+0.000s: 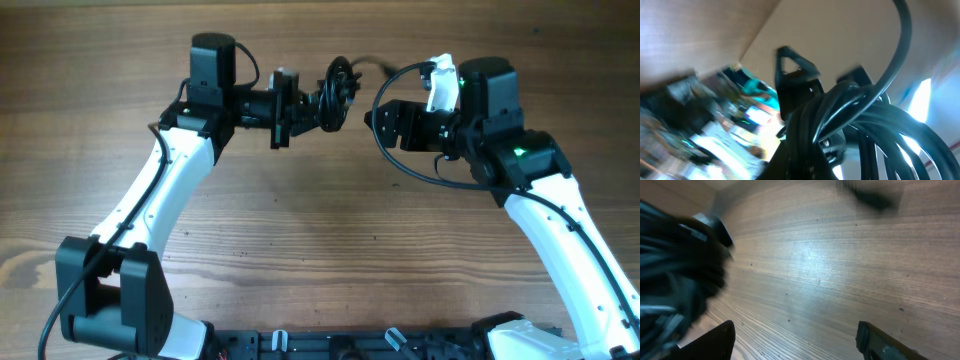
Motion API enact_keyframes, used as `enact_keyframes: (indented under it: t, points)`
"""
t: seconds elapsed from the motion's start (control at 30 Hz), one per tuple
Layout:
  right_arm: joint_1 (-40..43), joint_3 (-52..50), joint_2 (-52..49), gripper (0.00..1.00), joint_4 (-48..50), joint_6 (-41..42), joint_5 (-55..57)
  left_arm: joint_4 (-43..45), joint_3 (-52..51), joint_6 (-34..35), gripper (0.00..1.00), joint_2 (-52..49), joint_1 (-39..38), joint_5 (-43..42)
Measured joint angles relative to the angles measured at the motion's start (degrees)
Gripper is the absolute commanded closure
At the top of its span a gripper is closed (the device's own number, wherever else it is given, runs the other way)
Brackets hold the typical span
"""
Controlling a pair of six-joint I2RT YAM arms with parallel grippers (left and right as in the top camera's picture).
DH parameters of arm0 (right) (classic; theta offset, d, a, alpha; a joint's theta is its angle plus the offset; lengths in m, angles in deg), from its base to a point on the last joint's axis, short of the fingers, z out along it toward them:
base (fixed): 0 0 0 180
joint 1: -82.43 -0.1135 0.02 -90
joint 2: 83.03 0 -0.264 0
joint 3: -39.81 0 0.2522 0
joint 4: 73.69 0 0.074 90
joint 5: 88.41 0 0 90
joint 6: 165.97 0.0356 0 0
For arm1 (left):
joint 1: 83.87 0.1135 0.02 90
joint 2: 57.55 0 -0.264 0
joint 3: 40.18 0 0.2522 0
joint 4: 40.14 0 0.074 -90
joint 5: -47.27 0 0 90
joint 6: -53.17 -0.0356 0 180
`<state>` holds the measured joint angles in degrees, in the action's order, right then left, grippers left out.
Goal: Untangle cables
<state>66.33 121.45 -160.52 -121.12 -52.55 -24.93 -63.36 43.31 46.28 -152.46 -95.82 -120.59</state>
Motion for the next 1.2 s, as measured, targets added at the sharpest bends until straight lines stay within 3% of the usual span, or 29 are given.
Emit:
enact_keyframes:
  t: [0.13, 0.3, 0.47, 0.53, 0.63, 0.7, 0.73, 0.77, 0.87, 1.03, 1.2]
  points:
    - [1.29, 0.00, 0.00, 0.21, -0.09, -4.72, -0.28, 4.74, 0.02, -15.52, 0.96, 0.00, 0.00, -0.63]
    - [10.45, 0.00, 0.00, 0.21, 0.13, -9.73, -10.19, 6.93, 0.02, -34.29, 0.96, 0.00, 0.00, -1.55]
    - [14.14, 0.02, 0.00, 0.21, 4.85, -11.13, -26.67, 6.95, 0.02, -40.92, 0.96, 0.00, 0.00, -1.49]
    - [13.84, 0.02, 0.00, 0.27, 5.25, -11.37, -29.88, 5.79, 0.07, -41.92, 0.96, 0.00, 0.00, 0.15]
    - [13.79, 0.04, 0.00, 0.28, 4.79, -11.04, -31.02, -4.24, 0.42, -42.77, 0.96, -0.02, 0.00, 11.50]
    - [13.57, 0.07, 0.00, 0.28, 3.23, -9.49, -28.35, -14.80, 0.66, -42.99, 0.96, 0.00, -0.33, 28.39]
    - [13.22, 0.07, 0.00, 0.28, 2.54, -8.72, -26.67, -16.68, 0.50, -42.99, 0.96, -0.07, -0.48, 32.46]
    - [12.26, 0.07, 0.00, 0.28, 1.77, -8.09, -24.72, -18.99, 0.46, -43.21, 0.96, -0.13, -1.22, 43.52]
    - [6.91, 0.07, 0.00, 0.28, 1.57, -5.75, -19.02, -19.02, 0.46, -45.03, 0.96, -0.13, -3.06, 53.68]
    - [-1.64, 0.07, -0.04, 0.29, 1.55, -0.94, -6.91, -19.06, 0.46, -51.32, 0.96, -0.13, -5.81, 59.41]
    - [-4.46, 0.09, -3.17, 0.30, 2.60, 2.43, 0.02, -17.66, 0.39, -59.71, 0.96, 3.37, -6.23, 60.24]
